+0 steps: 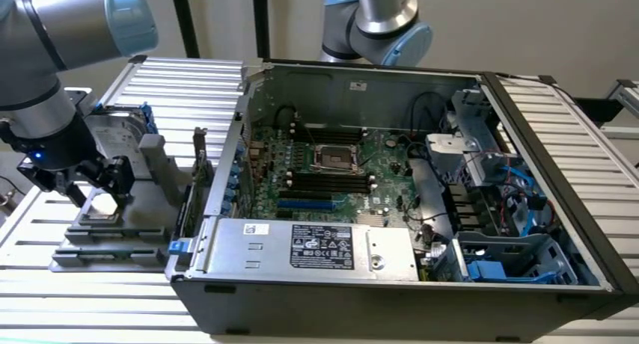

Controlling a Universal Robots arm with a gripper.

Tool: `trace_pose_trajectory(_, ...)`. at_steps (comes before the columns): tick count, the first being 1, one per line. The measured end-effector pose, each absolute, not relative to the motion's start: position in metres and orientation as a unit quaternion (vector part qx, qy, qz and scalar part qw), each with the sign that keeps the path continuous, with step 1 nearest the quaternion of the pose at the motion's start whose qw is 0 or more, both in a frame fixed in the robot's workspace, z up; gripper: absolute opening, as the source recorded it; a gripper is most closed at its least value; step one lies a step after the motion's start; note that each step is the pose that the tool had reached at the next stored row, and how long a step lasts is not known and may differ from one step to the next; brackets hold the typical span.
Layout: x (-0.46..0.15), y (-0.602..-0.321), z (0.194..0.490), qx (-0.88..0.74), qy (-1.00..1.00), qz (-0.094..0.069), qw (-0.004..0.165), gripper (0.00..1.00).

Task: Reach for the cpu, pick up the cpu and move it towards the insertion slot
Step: 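Pick up the cpu and move it towards the insertion slot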

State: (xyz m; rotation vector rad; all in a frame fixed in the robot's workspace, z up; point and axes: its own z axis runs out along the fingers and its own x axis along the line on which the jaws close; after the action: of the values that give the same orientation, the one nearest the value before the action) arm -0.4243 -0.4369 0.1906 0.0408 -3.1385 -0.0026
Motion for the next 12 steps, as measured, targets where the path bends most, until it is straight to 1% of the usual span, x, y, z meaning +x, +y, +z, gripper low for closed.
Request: trace_pose_trajectory(12, -0.4243, -0.4367, 0.1872, 0.012, -1.000, 0.002, 0.001, 0.71)
